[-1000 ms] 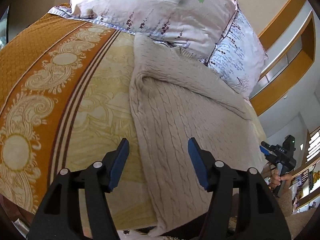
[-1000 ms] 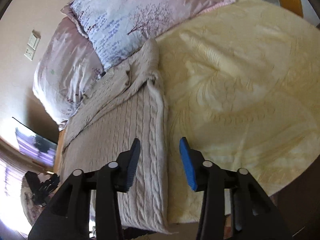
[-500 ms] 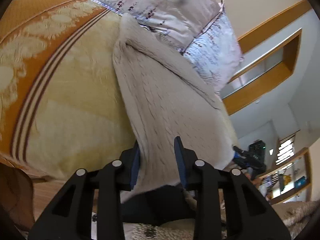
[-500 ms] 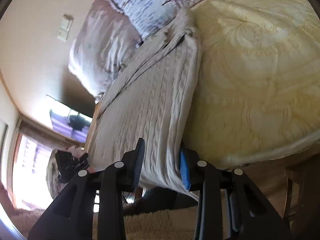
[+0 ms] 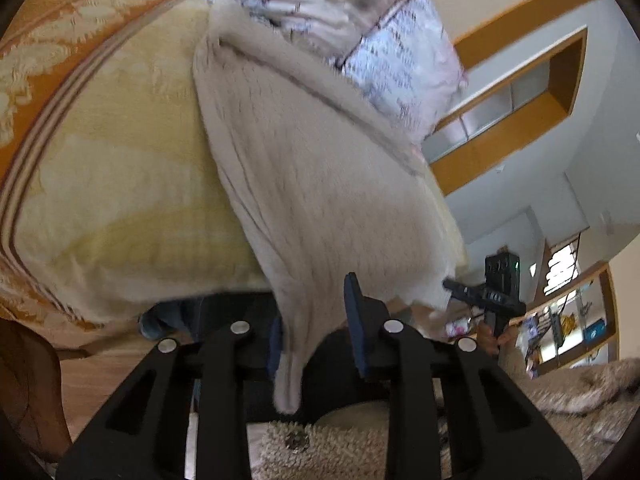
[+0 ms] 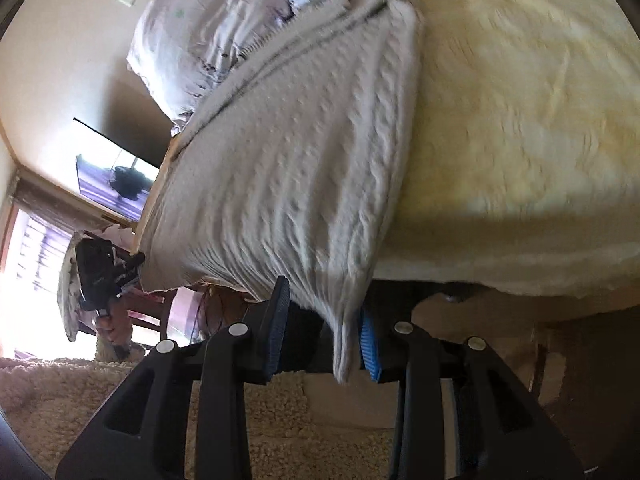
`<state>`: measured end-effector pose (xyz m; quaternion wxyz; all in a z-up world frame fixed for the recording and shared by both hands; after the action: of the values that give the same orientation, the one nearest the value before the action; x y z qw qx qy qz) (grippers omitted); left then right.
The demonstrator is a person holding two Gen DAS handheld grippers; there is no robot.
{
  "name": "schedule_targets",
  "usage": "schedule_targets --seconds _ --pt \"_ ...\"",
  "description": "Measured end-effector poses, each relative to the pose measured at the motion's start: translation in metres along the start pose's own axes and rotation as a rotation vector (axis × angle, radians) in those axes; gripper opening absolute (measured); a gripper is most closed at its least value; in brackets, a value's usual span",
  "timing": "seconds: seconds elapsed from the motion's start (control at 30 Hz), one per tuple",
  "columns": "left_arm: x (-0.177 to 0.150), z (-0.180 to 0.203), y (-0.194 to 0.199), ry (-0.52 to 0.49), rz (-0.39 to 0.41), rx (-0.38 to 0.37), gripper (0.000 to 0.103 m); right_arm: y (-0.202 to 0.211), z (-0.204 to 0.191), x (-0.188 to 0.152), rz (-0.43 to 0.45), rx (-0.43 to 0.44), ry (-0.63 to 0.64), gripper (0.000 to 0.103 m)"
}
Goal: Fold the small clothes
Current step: 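Grasp the sweater hem with both grippers, then lift the hem with both grippers and fold it toward the collar, release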
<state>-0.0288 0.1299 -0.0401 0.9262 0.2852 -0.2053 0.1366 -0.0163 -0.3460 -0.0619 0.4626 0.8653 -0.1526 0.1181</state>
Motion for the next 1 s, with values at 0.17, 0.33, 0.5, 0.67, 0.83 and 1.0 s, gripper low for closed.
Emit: schedule_targets --seconds 0.17,0.33,0.5,0.67,0.83,1.0 --pt "-0.012 -0.010 -0.010 0.035 -0.022 -0.012 0.012 0.002 -0.004 -0.002 0.042 0.065 0.028 0.009" --pt "-0.009 0.001 0.001 -0.021 0.006 -0.071 0.006 0.034 -0.015 0.003 0.193 0.137 0.071 0.008" --pt "0.009 0.009 0.032 -0.048 0.128 -0.141 0.006 0.068 -0.018 0.012 0.404 0.172 0.061 0.008" --pt "0.037 0.011 0.046 -0.048 0.216 -0.113 0.006 0.079 -0.023 0.024 0.541 0.123 0.038 0.008" --pt "0.069 0.016 0.055 -0.042 0.296 -0.054 0.006 0.087 -0.030 0.037 0.653 0.026 0.041 0.008" --pt "0.105 0.015 0.052 -0.025 0.347 0.010 0.006 0.090 -0.045 0.052 0.739 -0.066 0.102 0.008"
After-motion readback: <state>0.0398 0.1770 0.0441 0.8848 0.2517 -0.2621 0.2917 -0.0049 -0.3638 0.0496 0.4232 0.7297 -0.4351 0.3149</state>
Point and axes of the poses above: each gripper's, at about its wrist camera, not at the fingertips, and y roughly against the way its jaws point, z to its right, x to its top, the point moved 1 cm from there along -y, roughly the way its jaws point, and after that the axes turned 8 degrees about -x, right-handed, at the moved point
